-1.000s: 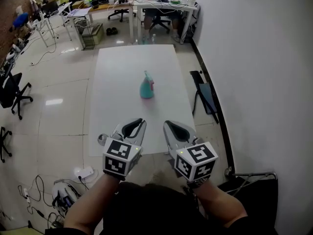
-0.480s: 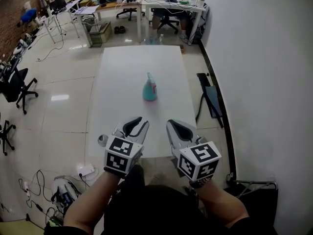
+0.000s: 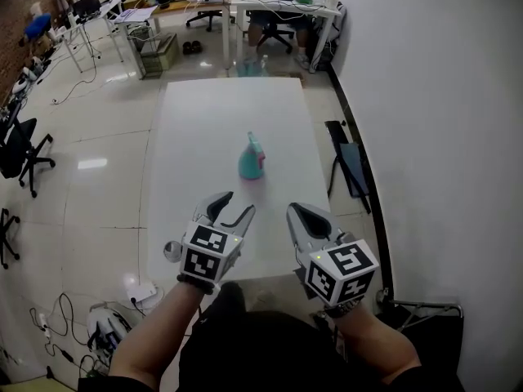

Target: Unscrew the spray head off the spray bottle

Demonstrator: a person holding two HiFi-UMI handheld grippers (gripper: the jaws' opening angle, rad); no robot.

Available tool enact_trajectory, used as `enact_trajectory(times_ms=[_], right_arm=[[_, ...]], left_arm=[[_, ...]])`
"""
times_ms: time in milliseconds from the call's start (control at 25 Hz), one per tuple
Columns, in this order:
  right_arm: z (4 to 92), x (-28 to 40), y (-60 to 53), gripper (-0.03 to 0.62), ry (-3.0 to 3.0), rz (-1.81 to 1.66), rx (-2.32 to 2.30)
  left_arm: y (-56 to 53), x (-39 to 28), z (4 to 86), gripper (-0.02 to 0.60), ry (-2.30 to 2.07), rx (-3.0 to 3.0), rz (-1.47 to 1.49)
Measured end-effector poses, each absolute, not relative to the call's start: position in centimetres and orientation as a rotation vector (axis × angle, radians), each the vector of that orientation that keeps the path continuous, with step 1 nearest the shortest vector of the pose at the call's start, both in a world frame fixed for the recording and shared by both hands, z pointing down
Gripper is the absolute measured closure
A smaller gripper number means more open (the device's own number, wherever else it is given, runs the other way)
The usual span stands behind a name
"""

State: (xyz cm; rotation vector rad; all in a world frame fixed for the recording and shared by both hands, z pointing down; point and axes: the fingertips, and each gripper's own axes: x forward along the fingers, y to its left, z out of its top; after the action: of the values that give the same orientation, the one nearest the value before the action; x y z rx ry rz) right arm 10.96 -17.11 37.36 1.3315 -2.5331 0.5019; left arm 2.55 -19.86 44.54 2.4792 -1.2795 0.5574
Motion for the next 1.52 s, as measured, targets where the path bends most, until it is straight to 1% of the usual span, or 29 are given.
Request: enact_trajectory(times_ms=[600,960,1520], right_arm=[[39.1,10.6,-21.7,0.603,-2.409,0.539,1.373],[40.6,10.7,-23.4,0.603,-2.353,0.571,1.376],[42.5,11.0,-25.6,0.603,-2.289,0.609,1.360]], left_arm=[[-27.1,2.0,49.6,0.233,-1.206,2.506,0.656],[-29.5,3.0,53.5,0.202,-1.104,2.533,0.719],[-32.2,4.2,58.2,0.153,-1.077,2.555,0.787]])
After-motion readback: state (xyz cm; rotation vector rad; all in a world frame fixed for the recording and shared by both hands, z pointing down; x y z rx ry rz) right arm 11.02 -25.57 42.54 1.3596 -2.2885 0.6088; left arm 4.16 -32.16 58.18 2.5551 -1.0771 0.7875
